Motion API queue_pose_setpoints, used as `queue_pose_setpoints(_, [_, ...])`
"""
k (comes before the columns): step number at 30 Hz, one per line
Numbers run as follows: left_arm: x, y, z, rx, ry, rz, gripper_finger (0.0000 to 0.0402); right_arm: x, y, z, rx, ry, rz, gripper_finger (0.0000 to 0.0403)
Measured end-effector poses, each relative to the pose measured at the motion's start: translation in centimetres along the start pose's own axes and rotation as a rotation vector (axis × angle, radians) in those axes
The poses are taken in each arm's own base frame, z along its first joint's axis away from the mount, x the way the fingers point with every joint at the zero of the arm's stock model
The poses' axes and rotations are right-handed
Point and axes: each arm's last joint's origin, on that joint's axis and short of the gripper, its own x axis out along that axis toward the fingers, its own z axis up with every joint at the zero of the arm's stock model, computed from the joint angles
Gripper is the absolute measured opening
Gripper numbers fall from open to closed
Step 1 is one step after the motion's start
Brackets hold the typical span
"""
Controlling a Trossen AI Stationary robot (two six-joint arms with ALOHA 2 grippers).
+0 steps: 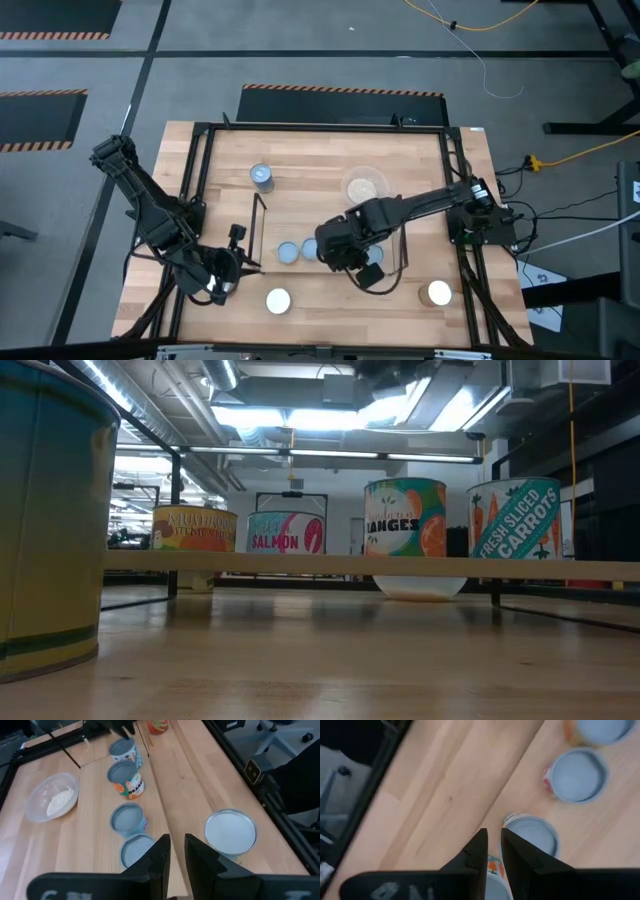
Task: Pick and place cans onto a shelf
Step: Put the canned carrots on the shelf
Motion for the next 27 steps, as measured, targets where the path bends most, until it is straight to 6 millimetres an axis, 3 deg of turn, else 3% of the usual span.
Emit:
queue_pose_setpoints(6, [0.0,-0.3,0.7,-0.058,-0.054,-0.045,0.0050,-3.1,1.5,1.0,-0.025,-0.068,-0.007,0.0059])
queue_pose_setpoints(11, [-0.1,-0.4,1.1,-0.173,-0.088,-0.080,0.0050,-4.2,3.1,1.2,-0.006,-0.076,0.005,0.0059])
queue_pose_setpoints(21, [-0.2,-0.8,2.2,-0.311,-0.160,-0.177,0.0050,-3.2,6.8,1.4,0.015,-0.026,-0.052,0.0058])
queue_pose_setpoints(27, [0.0,-1.0,2.2,-0.282,-0.168,-0.174,0.0050,-1.2,7.5,3.0,0.009,-0.177,-0.175,0.0058])
